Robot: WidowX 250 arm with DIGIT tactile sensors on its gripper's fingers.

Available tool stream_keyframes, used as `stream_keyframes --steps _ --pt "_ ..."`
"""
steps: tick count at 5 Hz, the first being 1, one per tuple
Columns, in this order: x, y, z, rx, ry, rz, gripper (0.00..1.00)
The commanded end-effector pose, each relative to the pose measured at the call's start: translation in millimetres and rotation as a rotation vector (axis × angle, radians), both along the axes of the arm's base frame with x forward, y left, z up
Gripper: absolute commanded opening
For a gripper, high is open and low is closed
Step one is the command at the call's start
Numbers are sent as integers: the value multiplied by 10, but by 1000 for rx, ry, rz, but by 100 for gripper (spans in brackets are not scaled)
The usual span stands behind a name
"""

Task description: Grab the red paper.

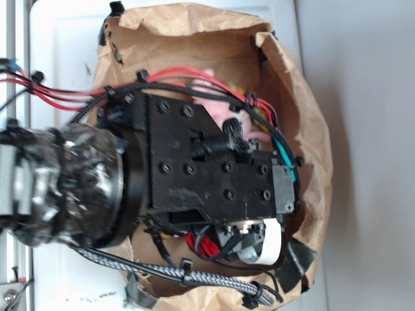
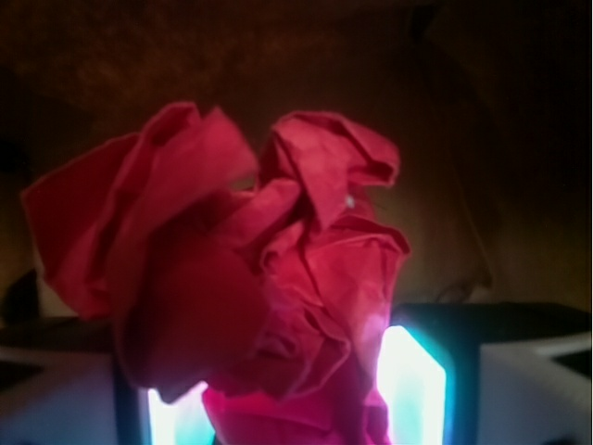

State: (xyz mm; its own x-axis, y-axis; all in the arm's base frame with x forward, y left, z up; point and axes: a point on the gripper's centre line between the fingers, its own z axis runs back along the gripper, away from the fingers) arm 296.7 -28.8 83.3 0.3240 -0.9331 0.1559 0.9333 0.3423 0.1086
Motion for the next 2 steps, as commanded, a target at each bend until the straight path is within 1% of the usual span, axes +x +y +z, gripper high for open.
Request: stream_keyframes --steps 1,2 --pt "-4 176 499 -15 1 306 0" --pt "-79 280 580 -69 113 517 0"
